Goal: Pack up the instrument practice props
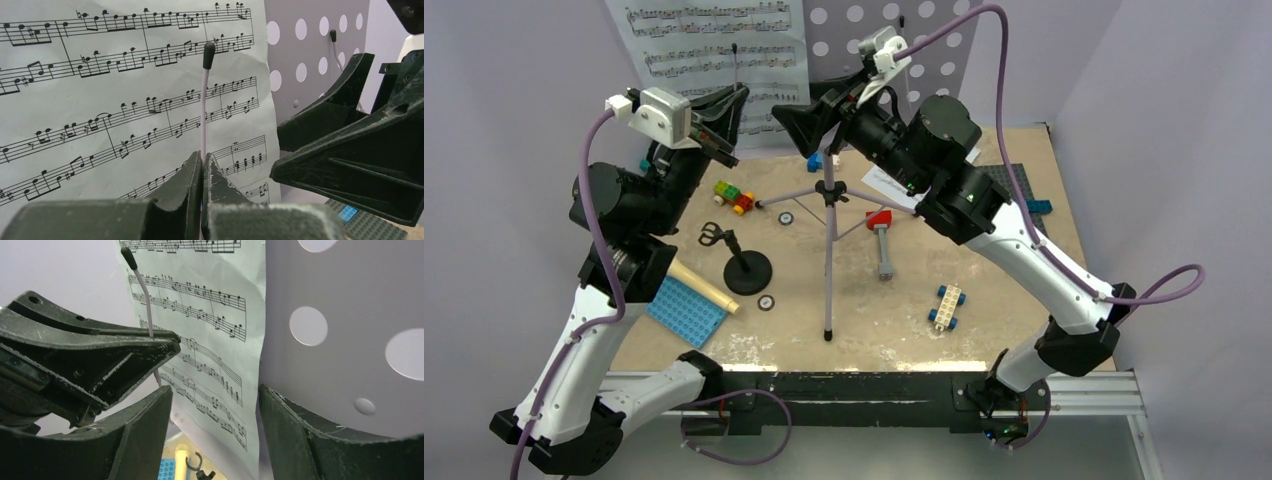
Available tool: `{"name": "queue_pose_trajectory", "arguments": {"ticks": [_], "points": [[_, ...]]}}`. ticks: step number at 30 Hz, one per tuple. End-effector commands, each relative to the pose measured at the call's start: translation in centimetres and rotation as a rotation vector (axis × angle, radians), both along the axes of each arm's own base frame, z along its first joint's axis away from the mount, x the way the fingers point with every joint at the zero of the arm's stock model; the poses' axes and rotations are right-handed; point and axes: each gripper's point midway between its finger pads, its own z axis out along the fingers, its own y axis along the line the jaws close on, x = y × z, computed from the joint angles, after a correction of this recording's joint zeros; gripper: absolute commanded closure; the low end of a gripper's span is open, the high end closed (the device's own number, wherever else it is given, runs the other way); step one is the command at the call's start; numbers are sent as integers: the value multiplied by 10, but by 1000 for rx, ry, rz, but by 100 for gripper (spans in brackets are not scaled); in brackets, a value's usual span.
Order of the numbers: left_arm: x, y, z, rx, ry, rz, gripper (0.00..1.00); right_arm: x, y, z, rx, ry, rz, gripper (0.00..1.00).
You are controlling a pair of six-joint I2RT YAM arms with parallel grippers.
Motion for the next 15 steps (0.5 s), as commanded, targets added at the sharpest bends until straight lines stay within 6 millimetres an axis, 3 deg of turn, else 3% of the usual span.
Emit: {"name": "queue_pose_trajectory", "arguments": {"ticks": [1,15], "points": [[-16,3,19,-18,-81,-28,100,-7,-2,25,41,-29,32,34],[-19,3,17,-19,-80,-37,100,6,2,21,34,17,22,80]]}}
